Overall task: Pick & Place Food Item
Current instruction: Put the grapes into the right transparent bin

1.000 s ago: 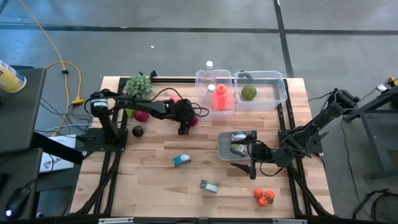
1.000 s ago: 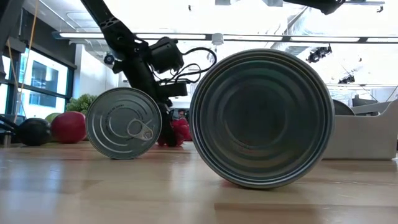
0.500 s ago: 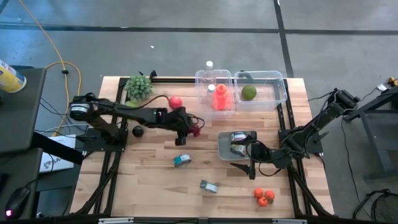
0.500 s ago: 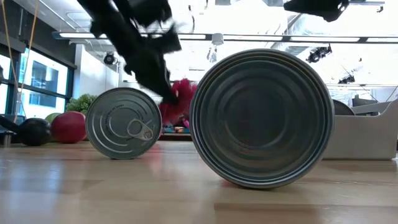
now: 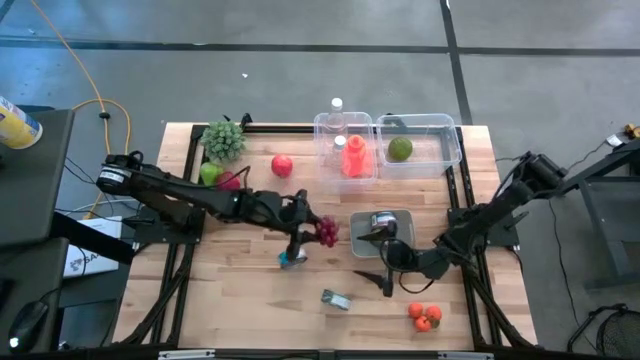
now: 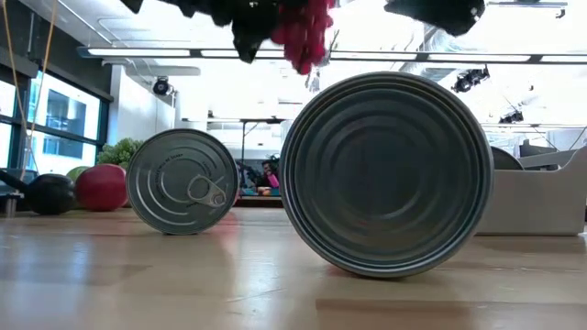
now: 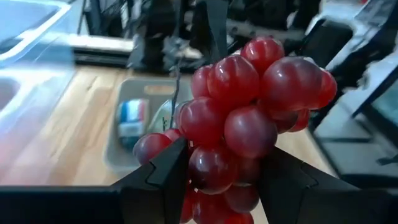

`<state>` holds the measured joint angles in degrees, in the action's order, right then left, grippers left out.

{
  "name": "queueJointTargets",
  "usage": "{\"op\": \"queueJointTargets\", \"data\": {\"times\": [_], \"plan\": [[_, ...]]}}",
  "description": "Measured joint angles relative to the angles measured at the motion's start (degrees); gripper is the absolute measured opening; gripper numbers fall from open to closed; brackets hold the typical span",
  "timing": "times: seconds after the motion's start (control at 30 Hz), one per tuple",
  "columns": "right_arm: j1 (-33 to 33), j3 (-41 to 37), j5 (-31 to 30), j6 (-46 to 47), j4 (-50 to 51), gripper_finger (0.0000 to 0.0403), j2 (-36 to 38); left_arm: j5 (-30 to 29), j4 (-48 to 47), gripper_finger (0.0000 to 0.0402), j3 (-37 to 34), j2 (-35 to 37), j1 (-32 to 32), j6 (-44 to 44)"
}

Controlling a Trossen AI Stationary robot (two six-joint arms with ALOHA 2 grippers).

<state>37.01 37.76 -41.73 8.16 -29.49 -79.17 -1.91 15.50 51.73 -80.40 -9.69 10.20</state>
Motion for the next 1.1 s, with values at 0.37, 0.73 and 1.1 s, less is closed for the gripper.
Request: {"op": "queueJointTargets", "data": {"times": [0.37,0.73,1.1], "plan": [[-2.3,0.0,1.5,-20.4,-22.5,0.0391,-6.6,-1.5,4.0,0.0155,0.1,-0.6,-5.5,-0.7],[-7.9,2.8,17.5,-26.7,-29.9,0.0386,-13.5,-1.7,5.0,0.0155,0.1,-3.8,-5.0,-1.2],[-8.2,5.1,12.7,-32.5,-29.8,0.0331,-15.1,-0.9,4.6,0.0155,0.1,-3.8,-5.1,-3.0]]}}
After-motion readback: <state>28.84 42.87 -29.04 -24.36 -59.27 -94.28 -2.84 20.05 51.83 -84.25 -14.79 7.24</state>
